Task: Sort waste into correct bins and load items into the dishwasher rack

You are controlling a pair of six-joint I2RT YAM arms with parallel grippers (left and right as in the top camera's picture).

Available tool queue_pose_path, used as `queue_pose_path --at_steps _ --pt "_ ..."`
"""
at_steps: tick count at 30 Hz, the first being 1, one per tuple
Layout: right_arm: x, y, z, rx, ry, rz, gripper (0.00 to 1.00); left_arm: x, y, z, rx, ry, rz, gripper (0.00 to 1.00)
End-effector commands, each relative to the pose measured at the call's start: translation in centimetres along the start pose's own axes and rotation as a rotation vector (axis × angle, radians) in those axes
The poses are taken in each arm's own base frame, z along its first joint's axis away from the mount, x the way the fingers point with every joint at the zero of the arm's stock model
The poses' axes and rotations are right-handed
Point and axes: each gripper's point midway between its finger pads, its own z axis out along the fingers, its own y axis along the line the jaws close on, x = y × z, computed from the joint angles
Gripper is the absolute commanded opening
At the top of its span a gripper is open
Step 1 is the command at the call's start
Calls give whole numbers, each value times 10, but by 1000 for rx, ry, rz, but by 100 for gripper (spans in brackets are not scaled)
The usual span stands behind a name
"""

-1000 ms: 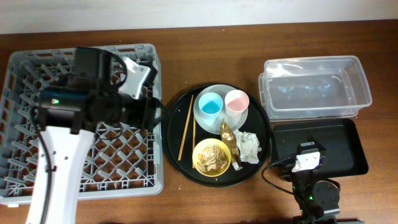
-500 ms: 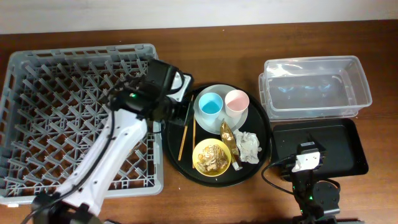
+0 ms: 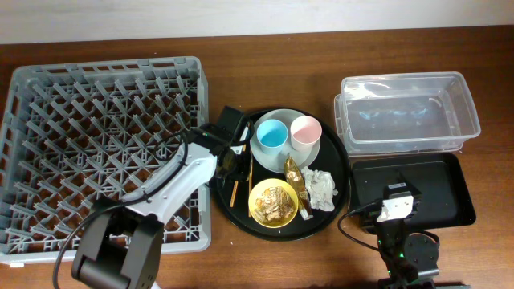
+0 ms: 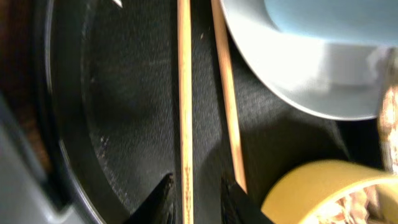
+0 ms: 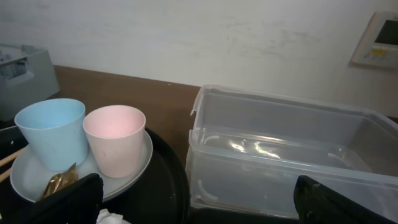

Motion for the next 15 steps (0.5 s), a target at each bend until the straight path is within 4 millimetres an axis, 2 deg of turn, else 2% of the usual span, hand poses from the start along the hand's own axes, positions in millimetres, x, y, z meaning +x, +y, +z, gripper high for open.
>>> queue_pose_path --at_steps 1,5,10,11,12,15 --pt "4 -3 0 18 10 11 99 12 5 19 -13 5 -21 24" --pt "4 -3 0 18 10 11 99 -2 9 19 -37 -59 -17 25" --pt "3 -3 0 18 9 12 99 -12 2 19 -103 -125 32 25" --pt "4 -3 0 18 10 11 99 -12 -3 24 -104 -126 47 25" --pt "4 -3 0 18 10 11 99 -13 5 33 -162 -129 50 25" --pt "4 -3 0 18 10 11 99 -14 5 43 -163 -124 52 24"
